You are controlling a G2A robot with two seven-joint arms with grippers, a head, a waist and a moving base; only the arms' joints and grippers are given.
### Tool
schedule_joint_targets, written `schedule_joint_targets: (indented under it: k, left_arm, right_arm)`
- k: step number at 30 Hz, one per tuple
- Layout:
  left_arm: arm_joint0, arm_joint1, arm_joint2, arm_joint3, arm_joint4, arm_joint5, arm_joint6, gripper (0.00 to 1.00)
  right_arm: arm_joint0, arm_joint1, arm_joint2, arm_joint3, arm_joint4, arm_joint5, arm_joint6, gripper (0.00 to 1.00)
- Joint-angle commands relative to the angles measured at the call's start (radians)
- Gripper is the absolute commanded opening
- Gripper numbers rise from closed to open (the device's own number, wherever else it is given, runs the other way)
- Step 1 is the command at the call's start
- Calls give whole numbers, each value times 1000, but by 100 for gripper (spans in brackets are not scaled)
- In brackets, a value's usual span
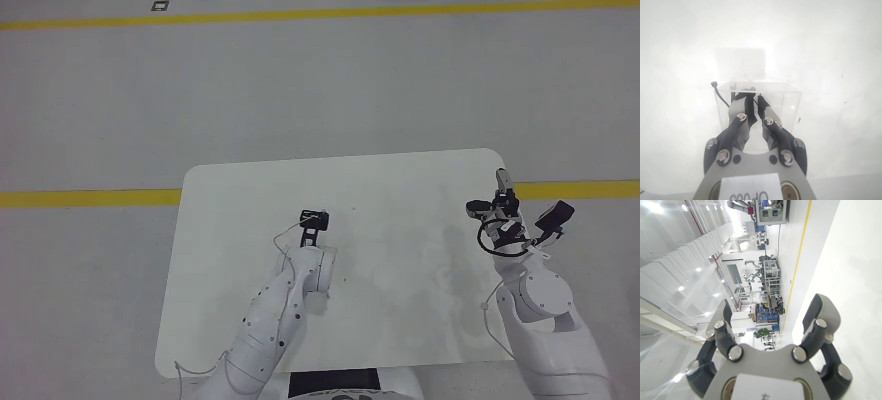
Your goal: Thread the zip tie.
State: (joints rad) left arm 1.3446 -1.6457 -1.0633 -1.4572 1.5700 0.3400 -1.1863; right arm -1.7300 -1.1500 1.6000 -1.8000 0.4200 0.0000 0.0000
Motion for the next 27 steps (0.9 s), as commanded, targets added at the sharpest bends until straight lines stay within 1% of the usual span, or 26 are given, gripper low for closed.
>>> schedule_joint_targets:
  k: [1, 2, 4, 6, 9, 12, 15, 18, 22, 27]
  left_arm:
    - [0, 0, -1, 1, 0, 0, -1, 4]
    - [0, 0, -1, 0, 0, 0, -1, 4]
    - [2, 0, -2, -5, 0, 0, -2, 8]
    - [5, 1, -3, -12, 0, 0, -2, 18]
    - [11, 1, -3, -26, 0, 0, -3, 25]
    - [18, 3, -2, -41, 0, 0, -5, 26]
    - [22, 5, 0, -46, 0, 0, -8, 25]
    - [20, 4, 2, -35, 0, 0, -12, 25]
    - [16, -2, 1, -18, 0, 0, -16, 24]
    - [17, -13, -13, -16, -3, 0, -16, 24]
  right_arm:
    - [0, 0, 0, 0, 0, 0, 0, 100]
    - [0, 0, 0, 0, 0, 0, 0, 100]
    - [0, 0, 0, 0, 0, 0, 0, 100]
    - [0, 0, 0, 0, 0, 0, 0, 100]
    - [0, 0, 0, 0, 0, 0, 0, 100]
    - [0, 0, 0, 0, 0, 0, 0, 100]
    - [0, 0, 0, 0, 0, 0, 0, 100]
    - [0, 0, 0, 0, 0, 0, 0, 100]
    - [0, 0, 0, 0, 0, 0, 0, 100]
    - [0, 0, 0, 0, 0, 0, 0, 100]
